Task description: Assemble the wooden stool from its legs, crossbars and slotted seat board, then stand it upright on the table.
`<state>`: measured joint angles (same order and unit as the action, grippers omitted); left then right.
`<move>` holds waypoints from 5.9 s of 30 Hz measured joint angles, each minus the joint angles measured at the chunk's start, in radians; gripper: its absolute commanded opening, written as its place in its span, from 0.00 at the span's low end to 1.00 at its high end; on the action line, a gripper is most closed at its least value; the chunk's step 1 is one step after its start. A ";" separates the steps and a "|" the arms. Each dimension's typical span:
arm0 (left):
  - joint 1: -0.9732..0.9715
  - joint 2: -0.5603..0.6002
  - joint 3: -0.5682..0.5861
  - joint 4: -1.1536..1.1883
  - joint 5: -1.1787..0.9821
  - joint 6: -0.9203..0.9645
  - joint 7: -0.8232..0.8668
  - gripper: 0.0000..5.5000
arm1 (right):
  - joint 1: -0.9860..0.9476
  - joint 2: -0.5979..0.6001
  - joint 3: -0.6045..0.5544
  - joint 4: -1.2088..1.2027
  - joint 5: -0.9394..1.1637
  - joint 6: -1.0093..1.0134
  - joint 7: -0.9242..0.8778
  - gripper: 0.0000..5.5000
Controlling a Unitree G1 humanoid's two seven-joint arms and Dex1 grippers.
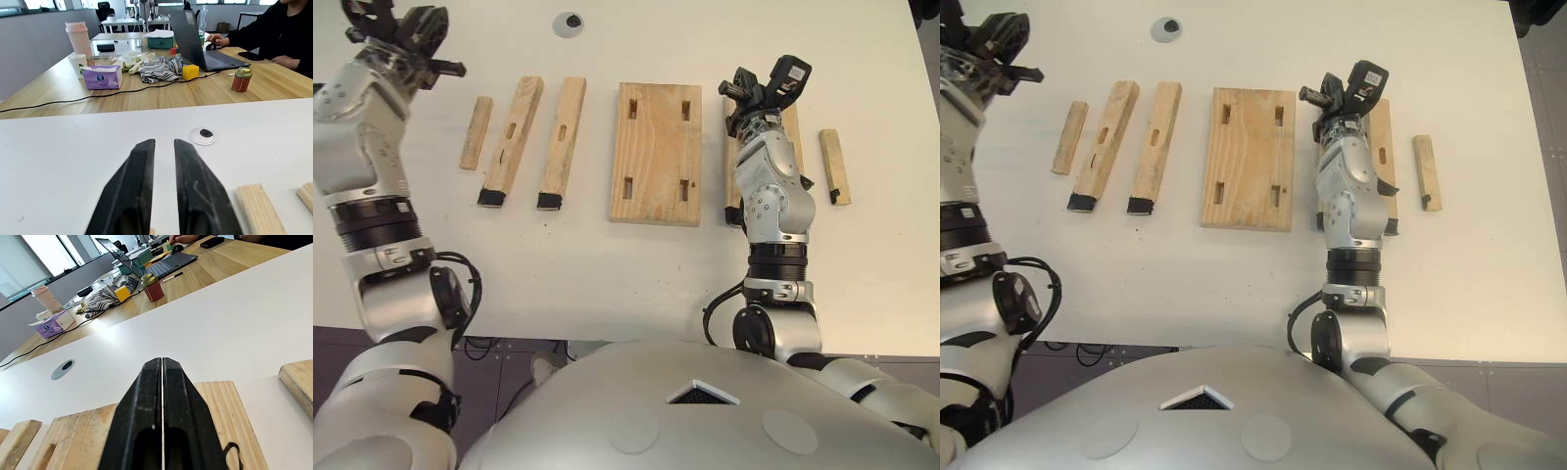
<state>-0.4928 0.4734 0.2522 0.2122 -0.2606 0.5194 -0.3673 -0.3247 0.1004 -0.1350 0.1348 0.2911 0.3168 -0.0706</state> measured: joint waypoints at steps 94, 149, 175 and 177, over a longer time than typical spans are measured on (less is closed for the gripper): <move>0.310 -0.303 -0.365 -0.650 -0.014 -0.001 0.082 0.22 | -0.574 -0.238 -0.165 0.243 0.806 0.789 0.208 0.10; 0.200 -0.235 -0.038 -0.325 0.043 0.001 0.287 0.25 | 0.253 -0.272 -0.254 -0.443 0.180 0.206 0.032 0.07; 0.102 -0.200 -0.099 -0.231 0.069 0.000 0.227 0.25 | 0.239 -0.261 -0.250 -0.317 0.223 0.107 0.108 0.07; 0.101 -0.200 -0.099 -0.229 0.069 -0.001 0.227 0.25 | 0.237 -0.267 -0.252 -0.292 0.221 0.079 0.117 0.07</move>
<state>-0.3913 0.2734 0.1534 -0.0171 -0.1915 0.5185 -0.1408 -0.0881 -0.1669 -0.3867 -0.1574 0.5123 0.3956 0.0468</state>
